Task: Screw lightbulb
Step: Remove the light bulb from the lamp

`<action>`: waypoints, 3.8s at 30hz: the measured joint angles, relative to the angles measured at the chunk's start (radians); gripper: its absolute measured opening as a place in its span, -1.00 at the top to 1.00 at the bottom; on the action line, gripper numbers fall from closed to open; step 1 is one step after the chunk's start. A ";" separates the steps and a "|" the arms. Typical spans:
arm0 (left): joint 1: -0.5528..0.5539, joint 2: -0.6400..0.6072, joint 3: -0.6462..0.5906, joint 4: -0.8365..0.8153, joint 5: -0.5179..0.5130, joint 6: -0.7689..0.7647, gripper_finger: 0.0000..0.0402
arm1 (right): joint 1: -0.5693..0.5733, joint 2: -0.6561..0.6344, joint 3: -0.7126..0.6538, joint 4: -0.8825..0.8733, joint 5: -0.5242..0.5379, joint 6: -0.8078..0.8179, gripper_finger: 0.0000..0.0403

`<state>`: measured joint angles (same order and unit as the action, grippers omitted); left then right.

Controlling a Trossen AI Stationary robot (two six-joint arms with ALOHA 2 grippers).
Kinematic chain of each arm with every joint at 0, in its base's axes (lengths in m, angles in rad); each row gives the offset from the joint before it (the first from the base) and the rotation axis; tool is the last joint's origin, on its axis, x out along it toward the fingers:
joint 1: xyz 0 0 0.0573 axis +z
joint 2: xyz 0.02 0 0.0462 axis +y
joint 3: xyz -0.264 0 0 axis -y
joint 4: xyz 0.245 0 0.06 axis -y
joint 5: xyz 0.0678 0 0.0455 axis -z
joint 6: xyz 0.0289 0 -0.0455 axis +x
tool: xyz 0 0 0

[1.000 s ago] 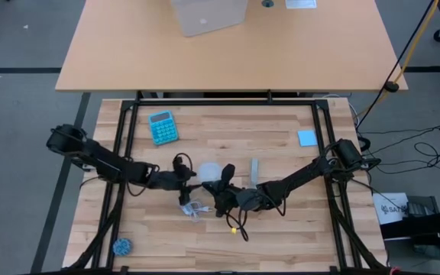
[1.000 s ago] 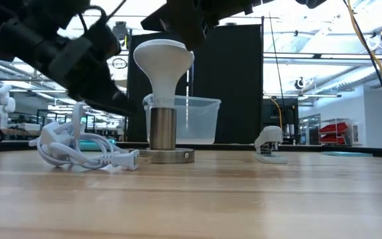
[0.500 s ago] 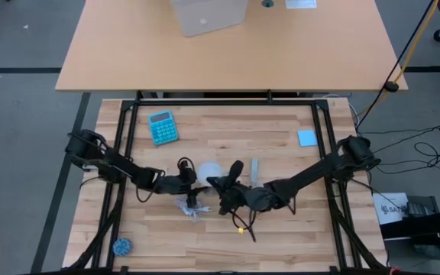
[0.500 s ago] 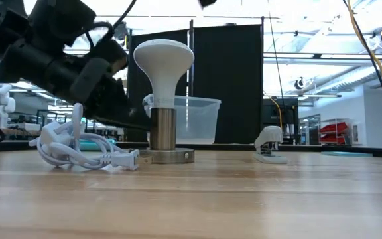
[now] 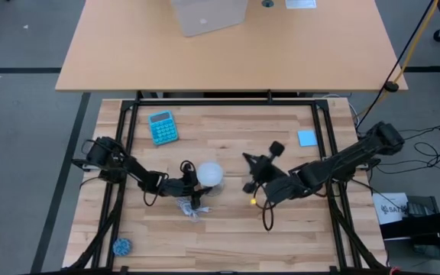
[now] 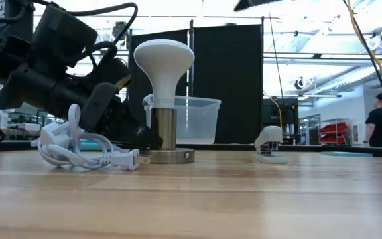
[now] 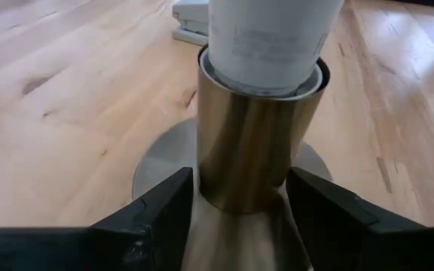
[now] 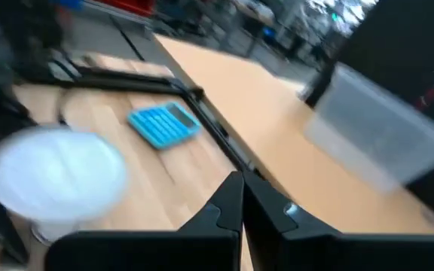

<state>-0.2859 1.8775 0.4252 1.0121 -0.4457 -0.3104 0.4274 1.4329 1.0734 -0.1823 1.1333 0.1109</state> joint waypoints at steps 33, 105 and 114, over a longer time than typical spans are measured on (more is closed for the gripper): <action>0.074 0.016 0.000 0.093 -0.024 0.077 -0.09 | -0.025 0.394 -0.343 1.047 -0.276 0.180 -0.11; 0.055 0.004 0.001 0.163 -0.106 0.088 -0.09 | -0.205 0.647 -0.044 1.198 -0.396 -0.050 0.21; 0.033 0.004 0.001 0.194 -0.146 0.134 0.12 | -0.203 0.634 -0.044 1.194 -0.404 -0.059 0.21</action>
<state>-0.2534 1.8816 0.4259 1.2060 -0.5915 -0.1766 0.2242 2.0673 1.0290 1.0118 0.7293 0.0518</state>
